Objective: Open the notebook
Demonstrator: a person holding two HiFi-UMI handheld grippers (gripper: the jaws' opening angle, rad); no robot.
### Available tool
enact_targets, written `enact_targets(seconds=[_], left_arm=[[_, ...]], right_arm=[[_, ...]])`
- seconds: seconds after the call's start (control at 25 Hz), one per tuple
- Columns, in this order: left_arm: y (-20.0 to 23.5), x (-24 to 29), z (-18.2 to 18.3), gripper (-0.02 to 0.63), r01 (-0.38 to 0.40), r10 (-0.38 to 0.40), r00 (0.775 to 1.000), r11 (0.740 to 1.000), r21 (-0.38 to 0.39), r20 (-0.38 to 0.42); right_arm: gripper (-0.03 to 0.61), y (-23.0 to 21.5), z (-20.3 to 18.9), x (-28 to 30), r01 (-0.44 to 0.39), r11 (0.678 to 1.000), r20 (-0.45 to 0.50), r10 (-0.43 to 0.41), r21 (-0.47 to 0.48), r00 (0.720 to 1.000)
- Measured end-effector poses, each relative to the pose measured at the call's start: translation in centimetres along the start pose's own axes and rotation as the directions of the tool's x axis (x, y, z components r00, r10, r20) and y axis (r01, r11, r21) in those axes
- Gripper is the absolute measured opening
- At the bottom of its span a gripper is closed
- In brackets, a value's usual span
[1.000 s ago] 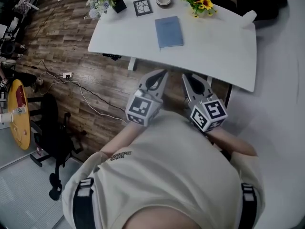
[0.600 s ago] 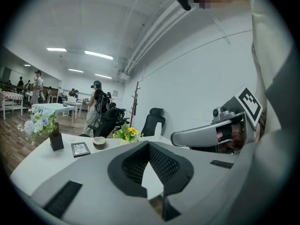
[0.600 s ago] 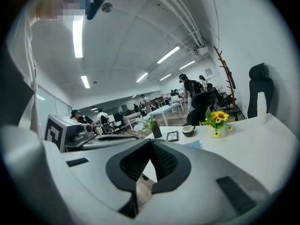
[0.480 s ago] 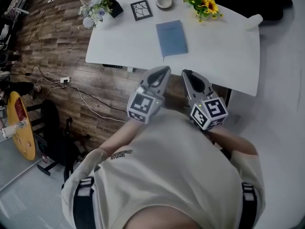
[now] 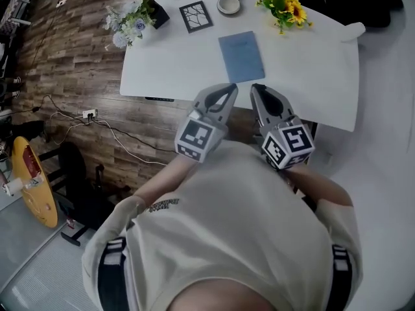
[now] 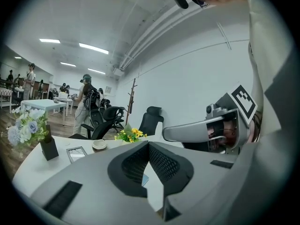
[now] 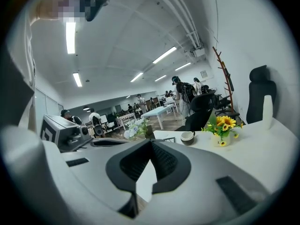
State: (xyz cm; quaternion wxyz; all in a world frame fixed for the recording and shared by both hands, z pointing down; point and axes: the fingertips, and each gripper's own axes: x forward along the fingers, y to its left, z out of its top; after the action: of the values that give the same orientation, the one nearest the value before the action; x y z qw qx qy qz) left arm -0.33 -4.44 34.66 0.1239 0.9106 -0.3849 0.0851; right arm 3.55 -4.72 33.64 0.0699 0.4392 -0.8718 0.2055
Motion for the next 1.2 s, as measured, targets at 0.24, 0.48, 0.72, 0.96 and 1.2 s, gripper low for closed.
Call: enact_targets(seconds=[0.24, 0.48, 0.72, 0.96, 1.2], left_arm=[[2.1, 0.5, 0.1, 0.002, 0.035, -0.035, 0.999, 0.999, -0.002, -0.004], [3.3, 0.9, 0.2, 0.002, 0.030, -0.030, 1.000, 1.000, -0.007, -0.006], [3.6, 1.4, 0.5, 0.002, 0.012, -0.012, 1.000, 1.000, -0.018, -0.006], [4.0, 1.9, 0.5, 0.002, -0.019, 0.018, 1.000, 0.999, -0.032, -0.010], [4.0, 3.0, 0.4, 0.002, -0.043, 0.041, 0.999, 0.998, -0.049, -0.027]], right_arm=[[0.003, -0.3, 0.3, 2.0, 0.031, 1.000, -0.011, -0.031, -0.004, 0.999], [0.004, -0.4, 0.7, 2.9, 0.031, 0.999, -0.016, -0.031, -0.016, 0.999], [0.005, -0.6, 0.9, 3.4, 0.006, 1.000, -0.030, -0.006, -0.016, 1.000], [0.004, -1.0, 1.3, 4.1, -0.031, 0.999, -0.046, 0.030, -0.025, 0.999], [0.005, -2.2, 1.2, 4.3, -0.046, 0.999, -0.070, 0.044, -0.025, 0.997]])
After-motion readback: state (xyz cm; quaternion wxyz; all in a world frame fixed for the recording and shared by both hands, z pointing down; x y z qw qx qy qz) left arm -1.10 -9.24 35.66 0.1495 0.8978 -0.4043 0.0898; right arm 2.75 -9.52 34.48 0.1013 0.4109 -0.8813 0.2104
